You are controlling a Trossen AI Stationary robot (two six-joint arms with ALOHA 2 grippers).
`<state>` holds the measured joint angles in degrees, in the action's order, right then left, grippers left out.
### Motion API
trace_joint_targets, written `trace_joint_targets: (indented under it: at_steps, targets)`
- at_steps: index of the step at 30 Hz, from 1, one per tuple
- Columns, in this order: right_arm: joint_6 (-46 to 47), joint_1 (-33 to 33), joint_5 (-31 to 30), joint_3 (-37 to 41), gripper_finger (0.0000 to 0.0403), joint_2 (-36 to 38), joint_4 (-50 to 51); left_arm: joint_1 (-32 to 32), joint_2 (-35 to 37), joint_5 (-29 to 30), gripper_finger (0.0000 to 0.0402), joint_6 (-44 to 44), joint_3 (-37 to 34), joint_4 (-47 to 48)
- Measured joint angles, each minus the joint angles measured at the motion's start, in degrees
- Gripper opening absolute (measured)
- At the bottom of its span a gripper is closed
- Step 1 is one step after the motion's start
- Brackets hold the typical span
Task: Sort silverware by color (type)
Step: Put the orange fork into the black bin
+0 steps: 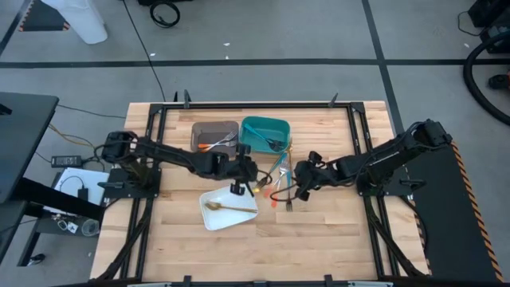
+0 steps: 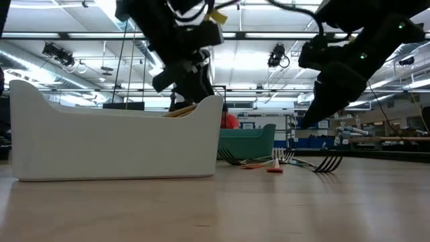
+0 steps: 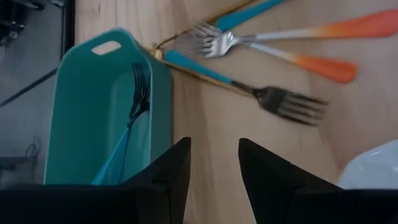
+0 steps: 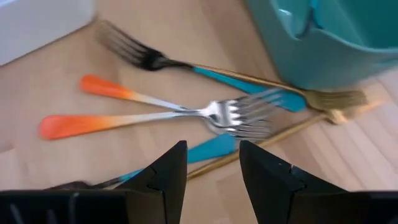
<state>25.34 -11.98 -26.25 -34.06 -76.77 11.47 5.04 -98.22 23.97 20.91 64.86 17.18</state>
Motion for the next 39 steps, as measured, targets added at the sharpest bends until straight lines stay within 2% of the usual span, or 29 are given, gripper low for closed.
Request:
trace_joint_targets:
  at_steps: [7,11,14,17,23,29,35,39]
  targets:
    - [6.5,2.5,-5.8,0.0,0.0158,-0.5,0.6,-4.8,0.2,-6.1,0.0143,3.5,-0.8,-1.5]
    - [10.8,3.6,-8.4,0.0,0.0158,-3.5,0.5,-6.8,0.2,-10.1,0.0143,3.5,-0.8,-2.8]
    - [14.7,5.1,-10.2,0.0,0.0158,-5.9,0.3,-7.7,0.2,-10.8,0.0143,3.4,-0.8,-4.4]
    - [17.3,7.3,-9.8,0.0,0.0158,-7.9,-0.9,-8.3,0.2,-11.2,0.0143,2.7,-1.0,-6.8]
    - [17.6,11.2,-5.1,0.0,0.0158,-11.8,-7.2,-9.6,0.1,-13.9,0.0143,4.0,-6.4,-16.6]
    - [18.4,14.1,-3.7,0.0,0.0158,-12.2,-9.0,-11.3,0.1,-14.6,0.0143,5.1,-7.3,-16.6]
    - [17.8,15.8,-4.0,0.0,0.0158,-12.6,-9.5,-13.9,0.1,-22.2,0.0143,5.1,-7.3,-17.4]
    - [16.7,16.0,-3.7,0.0,0.0158,-13.0,-10.6,-15.2,0.1,-24.2,0.0143,5.3,-7.3,-18.1]
